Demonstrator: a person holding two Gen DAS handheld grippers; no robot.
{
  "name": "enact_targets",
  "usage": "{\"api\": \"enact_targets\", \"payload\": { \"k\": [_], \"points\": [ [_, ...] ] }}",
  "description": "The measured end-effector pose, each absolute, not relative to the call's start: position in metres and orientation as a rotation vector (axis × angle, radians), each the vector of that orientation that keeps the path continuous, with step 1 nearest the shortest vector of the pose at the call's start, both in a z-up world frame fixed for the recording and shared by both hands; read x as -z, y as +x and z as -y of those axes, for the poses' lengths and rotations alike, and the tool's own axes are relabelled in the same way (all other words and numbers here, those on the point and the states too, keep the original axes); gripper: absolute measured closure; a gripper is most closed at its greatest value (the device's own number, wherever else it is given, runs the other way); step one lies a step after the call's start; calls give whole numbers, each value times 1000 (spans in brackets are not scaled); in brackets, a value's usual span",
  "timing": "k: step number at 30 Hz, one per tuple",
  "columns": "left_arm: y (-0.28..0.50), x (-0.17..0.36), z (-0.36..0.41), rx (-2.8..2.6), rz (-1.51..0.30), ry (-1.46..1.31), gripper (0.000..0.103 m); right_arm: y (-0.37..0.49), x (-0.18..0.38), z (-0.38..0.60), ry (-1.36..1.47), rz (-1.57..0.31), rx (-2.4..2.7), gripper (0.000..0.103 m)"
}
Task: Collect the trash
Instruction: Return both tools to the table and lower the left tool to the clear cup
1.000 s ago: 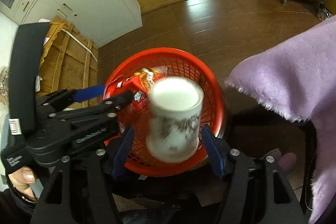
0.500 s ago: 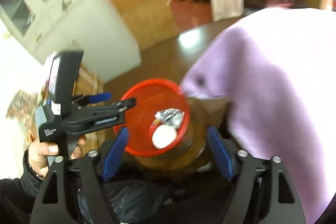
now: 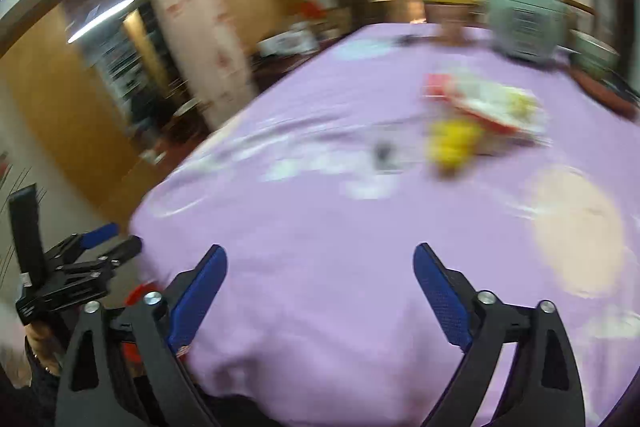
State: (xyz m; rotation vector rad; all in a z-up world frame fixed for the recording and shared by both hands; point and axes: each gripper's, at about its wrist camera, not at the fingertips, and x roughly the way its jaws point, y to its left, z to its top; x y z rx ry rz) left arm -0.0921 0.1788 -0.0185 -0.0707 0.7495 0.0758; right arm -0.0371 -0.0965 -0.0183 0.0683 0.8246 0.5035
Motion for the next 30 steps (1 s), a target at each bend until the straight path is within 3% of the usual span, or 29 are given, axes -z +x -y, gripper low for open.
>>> {"api": "enact_targets", "payload": {
  "k": [10, 26, 30],
  "points": [
    [22, 36, -69, 119, -828, 61, 14, 3, 33, 214, 17, -796, -185, 6],
    [129, 70, -15, 157, -958, 177, 14, 44, 28, 216, 25, -832, -187, 6],
    [137, 80, -10, 176, -983, 179, 22, 49, 28, 211, 9, -838, -193, 6]
  ]
}}
